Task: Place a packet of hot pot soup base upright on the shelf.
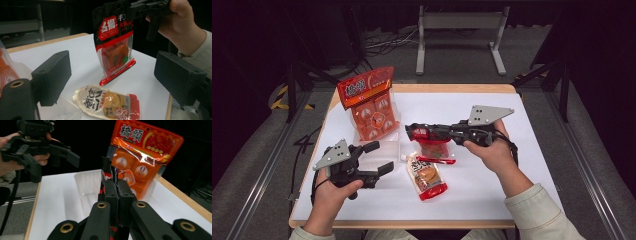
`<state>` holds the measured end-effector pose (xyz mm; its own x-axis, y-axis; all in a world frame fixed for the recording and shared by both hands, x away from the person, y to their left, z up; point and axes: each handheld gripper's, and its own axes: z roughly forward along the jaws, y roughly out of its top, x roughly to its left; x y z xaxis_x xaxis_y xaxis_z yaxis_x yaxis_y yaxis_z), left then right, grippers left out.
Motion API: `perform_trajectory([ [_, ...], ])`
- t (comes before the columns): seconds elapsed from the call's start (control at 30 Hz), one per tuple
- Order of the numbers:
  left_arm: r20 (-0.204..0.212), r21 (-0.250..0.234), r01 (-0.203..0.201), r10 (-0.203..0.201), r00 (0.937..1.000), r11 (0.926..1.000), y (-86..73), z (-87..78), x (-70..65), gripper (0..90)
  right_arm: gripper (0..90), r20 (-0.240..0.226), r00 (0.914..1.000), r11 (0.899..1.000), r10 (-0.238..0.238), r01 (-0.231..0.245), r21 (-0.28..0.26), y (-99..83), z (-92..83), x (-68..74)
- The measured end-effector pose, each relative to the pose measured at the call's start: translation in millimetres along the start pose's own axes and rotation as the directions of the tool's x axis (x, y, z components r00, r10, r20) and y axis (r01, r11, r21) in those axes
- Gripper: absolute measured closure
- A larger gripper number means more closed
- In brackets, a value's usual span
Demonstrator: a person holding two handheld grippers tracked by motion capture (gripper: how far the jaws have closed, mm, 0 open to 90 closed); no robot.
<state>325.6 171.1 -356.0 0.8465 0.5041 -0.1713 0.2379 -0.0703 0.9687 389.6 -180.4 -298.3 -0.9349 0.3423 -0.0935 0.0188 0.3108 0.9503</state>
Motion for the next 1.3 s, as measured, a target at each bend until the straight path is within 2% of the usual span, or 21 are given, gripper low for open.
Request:
perform_trajectory([
  [0.17,-0.003,0.007,-0.019,0.019,0.9998,0.9998,5.2,8.8,-2.6,15.2,89.1,-0.029,0.9995,1.0,-0.011,0.011,-0.021,3.6,1.9,9.9],
  [0.43,0.022,0.003,-0.023,0.023,0.9995,0.9997,8.3,14.3,-4.1,14.9,89.1,-0.054,0.9981,0.999,-0.027,0.025,-0.042,7.0,3.7,20.3],
  [0.53,0.017,0.017,-0.043,0.042,0.999,0.9989,9.5,17.7,-3.6,16.1,89.0,-0.075,0.9963,0.998,-0.042,0.038,-0.048,9.3,8.2,27.4],
  [0.83,0.048,0.024,-0.071,0.07,0.9964,0.9972,12.6,24.9,-2.8,27.8,89.1,-0.097,0.9937,0.997,-0.056,0.051,-0.049,9.1,19.0,34.9],
  [1.13,0.025,0.025,-0.076,0.075,0.9968,0.9968,13.2,24.5,-1.6,29.6,89.1,-0.099,0.9934,0.997,-0.06,0.054,-0.057,8.6,22.8,38.3],
  [1.27,0.023,0.016,-0.072,0.071,0.9972,0.9973,13.0,24.4,0.1,40.0,89.0,-0.099,0.9933,0.996,-0.058,0.052,-0.068,7.7,27.6,41.1],
  [1.3,0.025,0.011,-0.083,0.083,0.9962,0.9965,13.3,22.9,1.1,48.6,89.0,-0.097,0.9934,0.996,-0.061,0.054,-0.068,7.7,28.5,41.8],
])
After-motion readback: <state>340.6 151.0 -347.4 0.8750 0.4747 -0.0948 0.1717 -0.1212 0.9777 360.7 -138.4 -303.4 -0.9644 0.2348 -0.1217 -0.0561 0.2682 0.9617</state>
